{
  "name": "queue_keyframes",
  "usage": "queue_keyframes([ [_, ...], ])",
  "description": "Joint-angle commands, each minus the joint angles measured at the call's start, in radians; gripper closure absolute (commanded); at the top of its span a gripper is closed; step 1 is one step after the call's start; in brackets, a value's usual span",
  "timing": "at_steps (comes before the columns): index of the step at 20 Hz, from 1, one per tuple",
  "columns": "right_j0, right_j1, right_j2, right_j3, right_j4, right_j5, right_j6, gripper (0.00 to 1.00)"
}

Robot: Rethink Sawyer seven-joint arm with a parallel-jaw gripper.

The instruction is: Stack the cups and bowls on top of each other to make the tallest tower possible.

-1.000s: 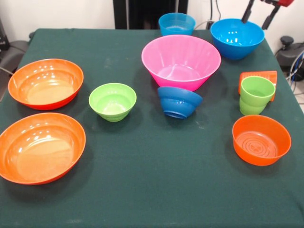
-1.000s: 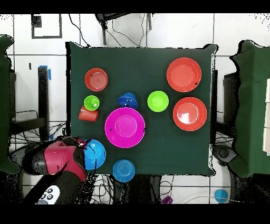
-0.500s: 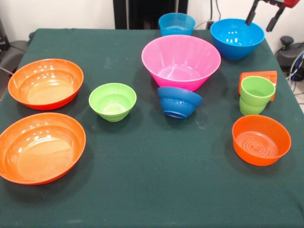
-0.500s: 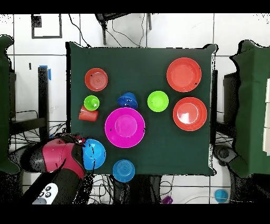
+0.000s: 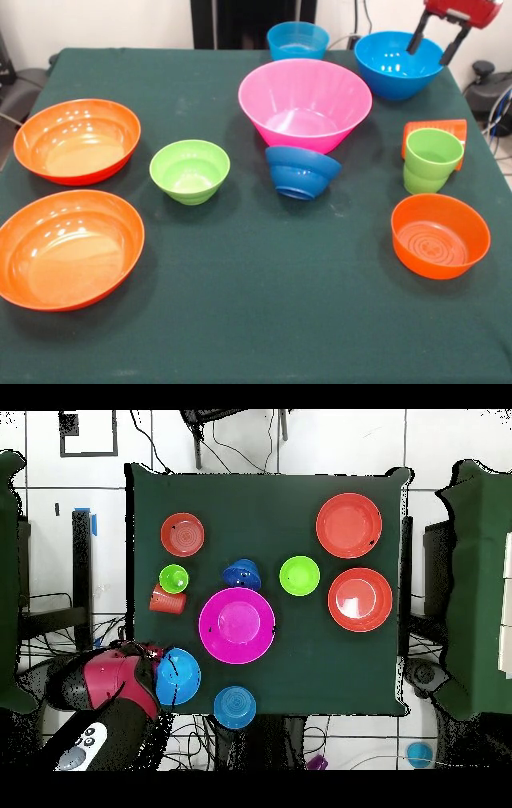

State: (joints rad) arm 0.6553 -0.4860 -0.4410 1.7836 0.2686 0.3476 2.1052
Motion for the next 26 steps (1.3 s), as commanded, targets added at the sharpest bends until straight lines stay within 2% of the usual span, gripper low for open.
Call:
queue_keyframes([
  [1,-0.011,0.119,0.135,0.006,0.048,-0.157,0.232,0.0],
  [9,-0.013,0.164,0.16,-0.008,0.09,-0.195,0.237,0.0],
  [19,-0.018,0.166,0.167,-0.003,0.097,-0.212,0.22,0.0],
  [23,-0.019,0.157,0.157,-0.01,0.086,-0.189,0.202,0.0],
  [26,-0.011,0.133,0.129,-0.027,0.066,-0.124,0.169,0.0],
])
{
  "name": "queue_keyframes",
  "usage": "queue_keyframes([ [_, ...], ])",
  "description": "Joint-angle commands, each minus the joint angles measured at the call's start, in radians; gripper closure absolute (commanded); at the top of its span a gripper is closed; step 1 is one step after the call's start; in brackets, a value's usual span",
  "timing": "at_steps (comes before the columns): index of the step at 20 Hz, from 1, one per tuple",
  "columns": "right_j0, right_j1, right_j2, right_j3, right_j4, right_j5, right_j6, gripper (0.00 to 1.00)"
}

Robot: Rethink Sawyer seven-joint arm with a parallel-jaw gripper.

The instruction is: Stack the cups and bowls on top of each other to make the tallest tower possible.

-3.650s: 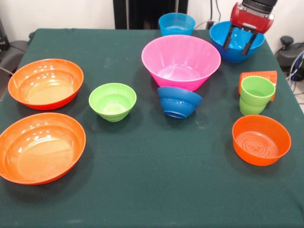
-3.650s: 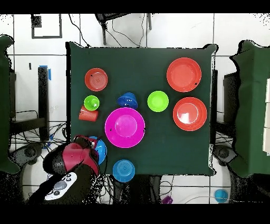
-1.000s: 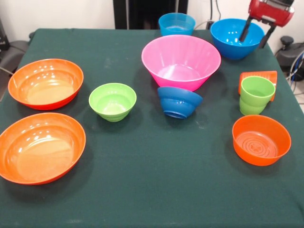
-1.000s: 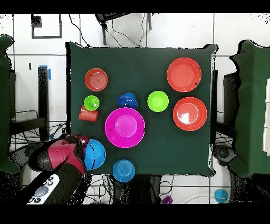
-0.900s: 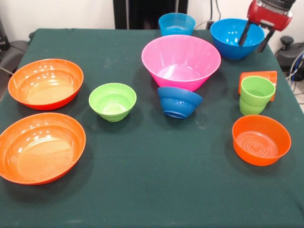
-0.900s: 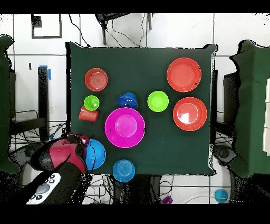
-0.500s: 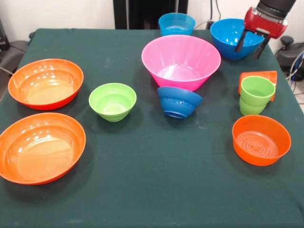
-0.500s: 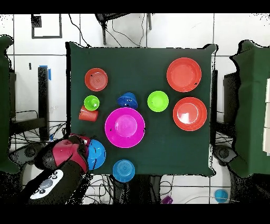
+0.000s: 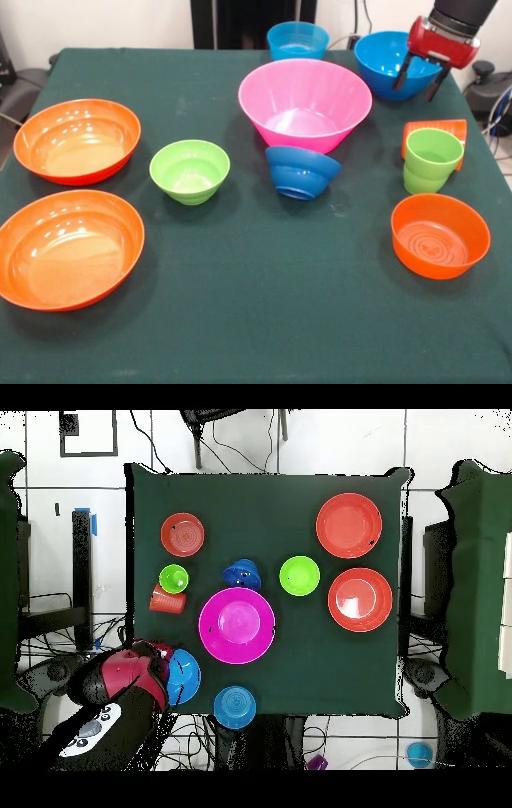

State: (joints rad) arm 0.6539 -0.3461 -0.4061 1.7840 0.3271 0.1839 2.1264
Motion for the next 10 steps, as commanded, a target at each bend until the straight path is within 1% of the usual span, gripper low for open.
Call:
queue_keyframes([
  [1,-0.005,-0.014,0.085,-0.033,0.005,0.06,0.143,0.0],
  [6,0.022,-0.051,0.025,-0.079,-0.009,0.182,0.125,0.0],
  [10,0.045,-0.082,-0.006,-0.113,-0.006,0.287,0.143,0.0],
])
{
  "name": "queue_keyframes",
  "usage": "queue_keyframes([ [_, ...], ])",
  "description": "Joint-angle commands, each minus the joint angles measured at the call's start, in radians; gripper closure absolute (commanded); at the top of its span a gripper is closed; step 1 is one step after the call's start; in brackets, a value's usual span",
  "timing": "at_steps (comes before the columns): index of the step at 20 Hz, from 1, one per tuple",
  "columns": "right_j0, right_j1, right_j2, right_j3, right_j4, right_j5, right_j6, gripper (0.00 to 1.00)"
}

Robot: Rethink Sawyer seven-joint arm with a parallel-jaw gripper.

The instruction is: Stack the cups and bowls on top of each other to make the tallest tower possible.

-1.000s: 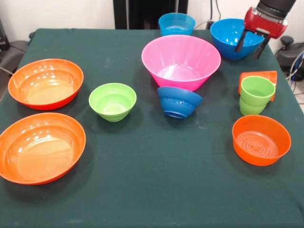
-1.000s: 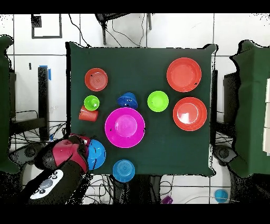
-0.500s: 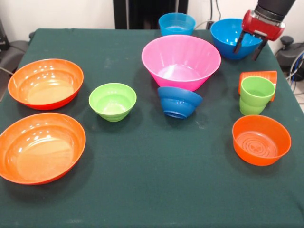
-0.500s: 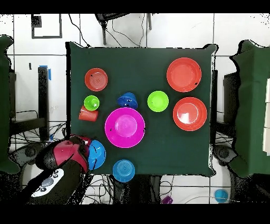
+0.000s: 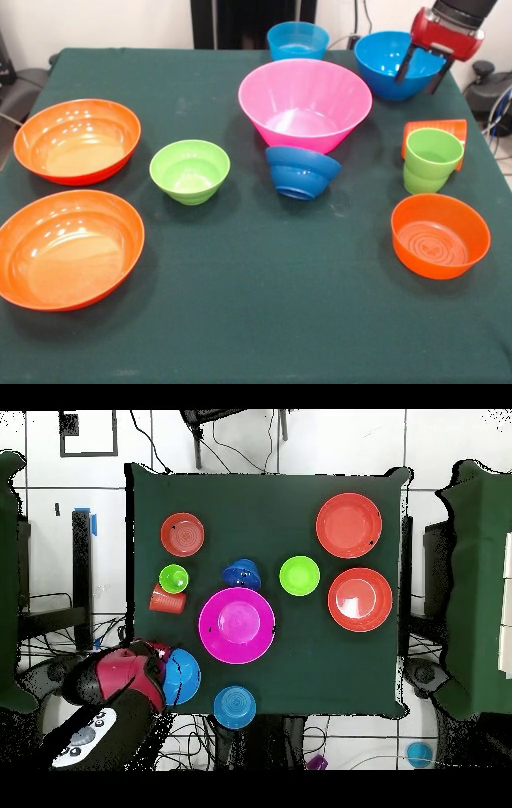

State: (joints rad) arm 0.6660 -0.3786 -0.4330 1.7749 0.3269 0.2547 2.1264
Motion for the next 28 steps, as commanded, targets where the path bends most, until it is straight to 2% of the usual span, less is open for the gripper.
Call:
queue_keyframes([
  [1,0.038,-0.056,0.016,-0.109,-0.009,0.233,0.144,0.0],
  [7,0.077,-0.146,-0.005,-0.079,-0.031,0.316,0.141,0.0],
  [13,0.117,-0.241,-0.014,0.009,-0.041,0.319,0.14,0.0],
  [28,0.071,-0.268,0.033,0.116,-0.066,0.193,0.095,0.0],
])
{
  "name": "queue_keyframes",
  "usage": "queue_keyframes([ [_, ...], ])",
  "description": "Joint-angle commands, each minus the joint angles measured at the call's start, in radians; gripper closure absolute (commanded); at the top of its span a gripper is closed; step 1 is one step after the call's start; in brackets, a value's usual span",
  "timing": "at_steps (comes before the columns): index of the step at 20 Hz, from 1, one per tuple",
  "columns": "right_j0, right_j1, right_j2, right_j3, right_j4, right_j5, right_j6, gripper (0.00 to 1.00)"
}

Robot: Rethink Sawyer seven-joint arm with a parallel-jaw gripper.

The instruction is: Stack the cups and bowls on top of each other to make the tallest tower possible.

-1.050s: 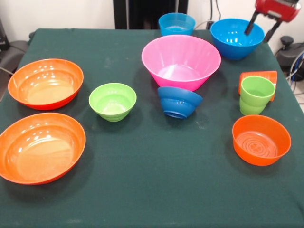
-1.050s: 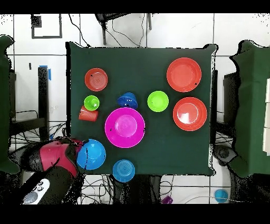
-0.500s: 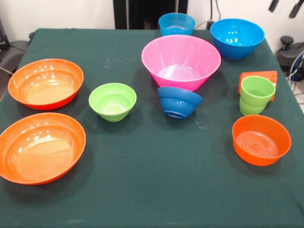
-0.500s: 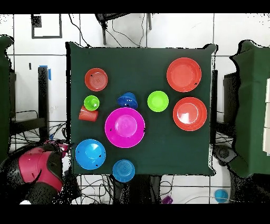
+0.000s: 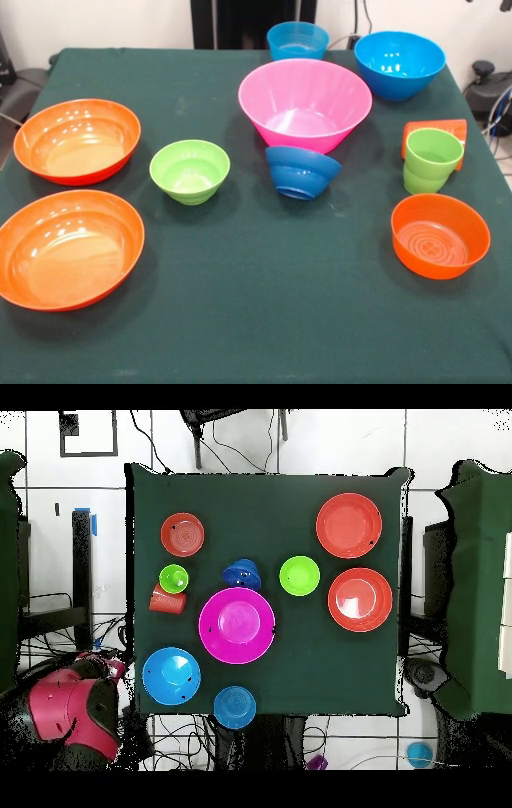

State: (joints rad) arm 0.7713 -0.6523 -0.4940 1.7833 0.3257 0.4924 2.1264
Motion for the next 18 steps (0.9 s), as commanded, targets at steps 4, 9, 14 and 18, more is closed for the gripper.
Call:
queue_keyframes([
  [4,-0.039,-0.016,0.095,0.15,-0.09,-0.073,0.067,0.0],
  [9,-0.053,-0.043,0.097,0.208,-0.12,-0.124,0.053,0.0],
  [14,-0.061,-0.085,0.1,0.248,-0.147,-0.142,0.05,0.0],
  [18,-0.07,-0.094,0.104,0.248,-0.159,-0.134,0.052,0.0],
])
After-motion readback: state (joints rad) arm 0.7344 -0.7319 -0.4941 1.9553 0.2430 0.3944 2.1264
